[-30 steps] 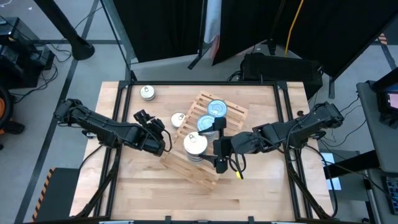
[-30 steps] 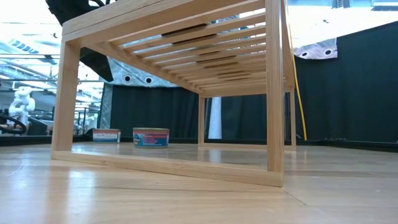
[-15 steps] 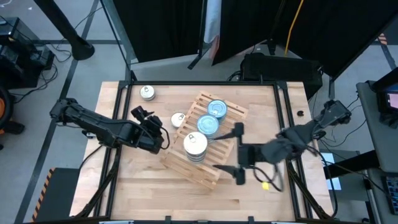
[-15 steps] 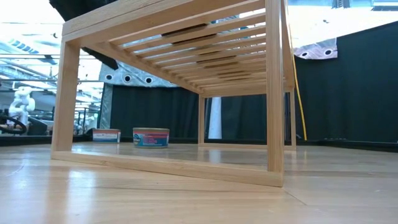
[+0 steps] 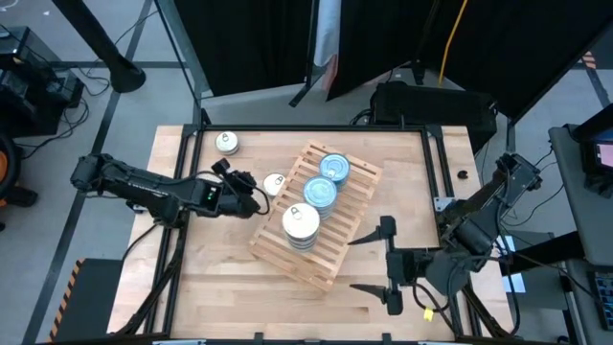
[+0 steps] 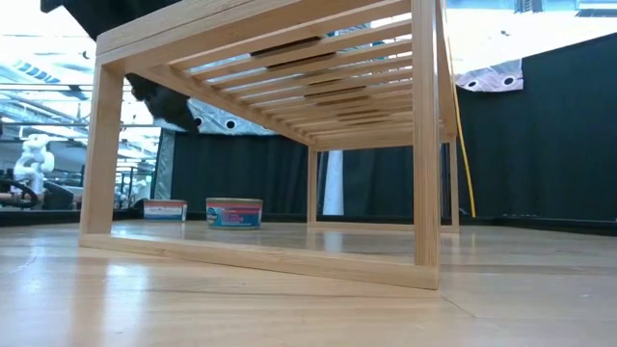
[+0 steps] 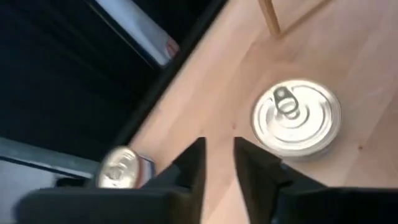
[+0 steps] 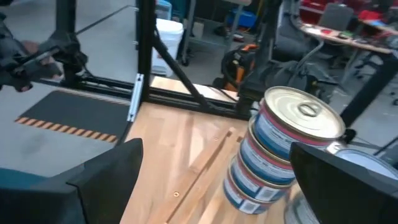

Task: Stack canned seafood by type on shelf
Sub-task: Stack the blue-pink tuna can on top of the other blue-pink tuna can on the shelf

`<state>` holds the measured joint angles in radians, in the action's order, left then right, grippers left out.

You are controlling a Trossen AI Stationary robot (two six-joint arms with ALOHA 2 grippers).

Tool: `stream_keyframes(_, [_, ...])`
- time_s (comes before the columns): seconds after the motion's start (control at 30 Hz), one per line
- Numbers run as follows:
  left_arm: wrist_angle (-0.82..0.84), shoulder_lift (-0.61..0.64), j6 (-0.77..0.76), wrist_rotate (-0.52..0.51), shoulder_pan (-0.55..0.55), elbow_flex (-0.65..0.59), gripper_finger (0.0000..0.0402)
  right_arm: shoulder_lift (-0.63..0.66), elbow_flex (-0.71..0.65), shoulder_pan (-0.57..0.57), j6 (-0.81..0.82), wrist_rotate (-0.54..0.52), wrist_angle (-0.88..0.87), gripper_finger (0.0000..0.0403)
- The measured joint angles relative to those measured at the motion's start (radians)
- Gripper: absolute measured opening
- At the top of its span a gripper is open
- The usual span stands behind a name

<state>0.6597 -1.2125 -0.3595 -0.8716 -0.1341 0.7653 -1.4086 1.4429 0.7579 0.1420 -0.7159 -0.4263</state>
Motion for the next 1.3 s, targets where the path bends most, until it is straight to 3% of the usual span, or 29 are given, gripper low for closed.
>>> stream_keyframes(0.17, [-0.15, 0.05, 0.028, 0.039, 0.068, -0.107, 0.0018, 0.0, 0.0, 0.024, -0.028, -0.034, -0.003, 0.0396])
stream_keyframes(0.23, [-0.22, 0.077, 0.049, 0.067, 0.103, -0.132, 0.0006, 0.0, 0.0, 0.028, -0.048, -0.053, -0.004, 0.0396])
stream_keyframes(0.43, [-0.316, 0.134, 0.08, 0.309, 0.235, -0.192, 0.0005, 0.0, 0.0, 0.029, -0.097, -0.104, 0.004, 0.0396])
stream_keyframes(0.73, [-0.573, 0.104, 0.175, 0.546, 0.382, -0.293, 0.0003, 0.0, 0.0, 0.029, -0.114, -0.097, 0.034, 0.0396])
stream_keyframes(1.2, [-0.665, 0.086, 0.205, 0.668, 0.423, -0.387, 0.0002, 0.0, 0.0, 0.019, -0.248, -0.095, 0.108, 0.0396])
stream_keyframes(1.3, [-0.766, 0.086, 0.225, 0.682, 0.421, -0.422, 0.0002, 0.0, 0.0, 0.012, -0.248, -0.095, 0.109, 0.0396])
